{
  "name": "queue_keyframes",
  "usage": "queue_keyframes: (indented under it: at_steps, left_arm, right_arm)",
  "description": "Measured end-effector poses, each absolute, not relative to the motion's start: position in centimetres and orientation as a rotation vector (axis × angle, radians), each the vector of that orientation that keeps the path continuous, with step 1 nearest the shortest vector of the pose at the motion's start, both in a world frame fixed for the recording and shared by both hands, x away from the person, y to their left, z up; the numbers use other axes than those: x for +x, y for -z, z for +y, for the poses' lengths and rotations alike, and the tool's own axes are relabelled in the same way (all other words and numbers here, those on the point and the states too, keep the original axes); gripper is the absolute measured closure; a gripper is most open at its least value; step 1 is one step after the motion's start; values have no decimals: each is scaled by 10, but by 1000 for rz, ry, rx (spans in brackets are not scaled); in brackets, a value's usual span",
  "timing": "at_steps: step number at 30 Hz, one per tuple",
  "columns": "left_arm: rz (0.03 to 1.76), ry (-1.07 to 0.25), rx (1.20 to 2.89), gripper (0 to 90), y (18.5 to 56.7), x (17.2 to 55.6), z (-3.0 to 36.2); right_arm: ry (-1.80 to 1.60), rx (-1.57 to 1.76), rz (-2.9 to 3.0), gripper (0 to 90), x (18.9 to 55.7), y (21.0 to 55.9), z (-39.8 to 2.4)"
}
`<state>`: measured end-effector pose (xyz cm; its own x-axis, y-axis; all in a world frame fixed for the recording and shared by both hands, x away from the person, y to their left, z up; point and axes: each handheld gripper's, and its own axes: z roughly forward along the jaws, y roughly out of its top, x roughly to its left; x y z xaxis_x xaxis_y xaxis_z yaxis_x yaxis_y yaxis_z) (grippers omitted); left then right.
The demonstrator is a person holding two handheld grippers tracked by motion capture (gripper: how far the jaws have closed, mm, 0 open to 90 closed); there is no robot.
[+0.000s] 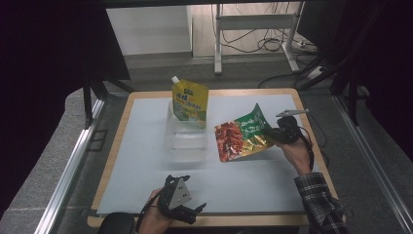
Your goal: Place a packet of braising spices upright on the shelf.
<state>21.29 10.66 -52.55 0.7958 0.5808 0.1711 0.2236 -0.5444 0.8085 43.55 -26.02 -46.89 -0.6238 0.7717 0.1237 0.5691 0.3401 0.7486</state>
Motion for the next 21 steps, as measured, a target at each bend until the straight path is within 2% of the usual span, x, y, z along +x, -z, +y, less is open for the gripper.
queue_keyframes:
  at_steps: [21]
  left_arm:
    - [590,-555,2153,32,526,213,107]
  right_arm:
    - [-1249,1115,2306,884,427,440,-245]
